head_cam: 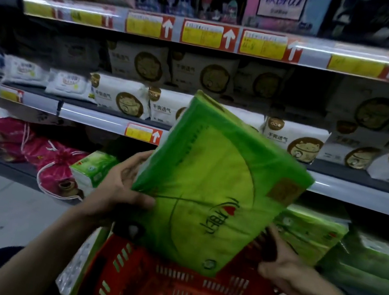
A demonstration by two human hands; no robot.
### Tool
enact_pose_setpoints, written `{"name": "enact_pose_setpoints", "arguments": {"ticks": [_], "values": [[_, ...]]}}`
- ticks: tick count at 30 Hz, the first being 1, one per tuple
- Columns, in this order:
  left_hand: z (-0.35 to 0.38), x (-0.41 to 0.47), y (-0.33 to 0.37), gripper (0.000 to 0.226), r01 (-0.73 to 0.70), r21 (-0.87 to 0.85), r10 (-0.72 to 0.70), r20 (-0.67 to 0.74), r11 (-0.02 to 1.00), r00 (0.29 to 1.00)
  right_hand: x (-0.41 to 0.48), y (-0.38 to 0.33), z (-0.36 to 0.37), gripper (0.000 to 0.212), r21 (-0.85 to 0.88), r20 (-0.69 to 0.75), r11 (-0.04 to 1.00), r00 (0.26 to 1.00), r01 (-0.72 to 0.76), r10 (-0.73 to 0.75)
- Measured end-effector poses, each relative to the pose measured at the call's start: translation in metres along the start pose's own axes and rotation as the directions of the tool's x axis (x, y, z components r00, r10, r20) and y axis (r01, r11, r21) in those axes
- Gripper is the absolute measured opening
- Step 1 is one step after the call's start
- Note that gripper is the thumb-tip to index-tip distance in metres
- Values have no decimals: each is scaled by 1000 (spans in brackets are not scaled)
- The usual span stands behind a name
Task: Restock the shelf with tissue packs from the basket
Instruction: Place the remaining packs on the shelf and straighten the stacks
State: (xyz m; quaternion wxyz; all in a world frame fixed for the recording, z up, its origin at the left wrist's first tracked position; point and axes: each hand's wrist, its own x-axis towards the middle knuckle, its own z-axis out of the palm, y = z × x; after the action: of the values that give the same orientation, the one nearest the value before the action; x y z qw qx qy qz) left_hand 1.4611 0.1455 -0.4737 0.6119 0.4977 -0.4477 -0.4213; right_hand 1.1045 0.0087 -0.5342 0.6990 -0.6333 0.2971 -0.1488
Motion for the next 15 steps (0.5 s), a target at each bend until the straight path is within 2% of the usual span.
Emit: {"name": "enact_pose_setpoints", "arguments": {"ticks": [1,4,6,9,12,15], "values": [[7,0,-4,98,4,-51,-5,-14,999,1000,4,-3,10,110,12,4,999,999,47,-47],[28,-2,-23,100,36,-123,-36,-1,992,999,16,-9,37,102,120,-112,974,977,194,-181],[32,-1,-26,98,51,-145,-50,9,988,999,17,-18,41,102,175,-194,947,953,269,-235],[34,3,-19,102,71,-175,-64,44,982,997,14,-31,35,89,158,-319,936,914,314,-252],[28,9,-4,114,-18,-193,14,-24,981,1000,8,-38,29,91,78,-332,937,895,341,-298],[17,13,11,128,-149,-98,140,-97,984,985,-1,-39,16,96,6,-306,941,897,338,-320]]}}
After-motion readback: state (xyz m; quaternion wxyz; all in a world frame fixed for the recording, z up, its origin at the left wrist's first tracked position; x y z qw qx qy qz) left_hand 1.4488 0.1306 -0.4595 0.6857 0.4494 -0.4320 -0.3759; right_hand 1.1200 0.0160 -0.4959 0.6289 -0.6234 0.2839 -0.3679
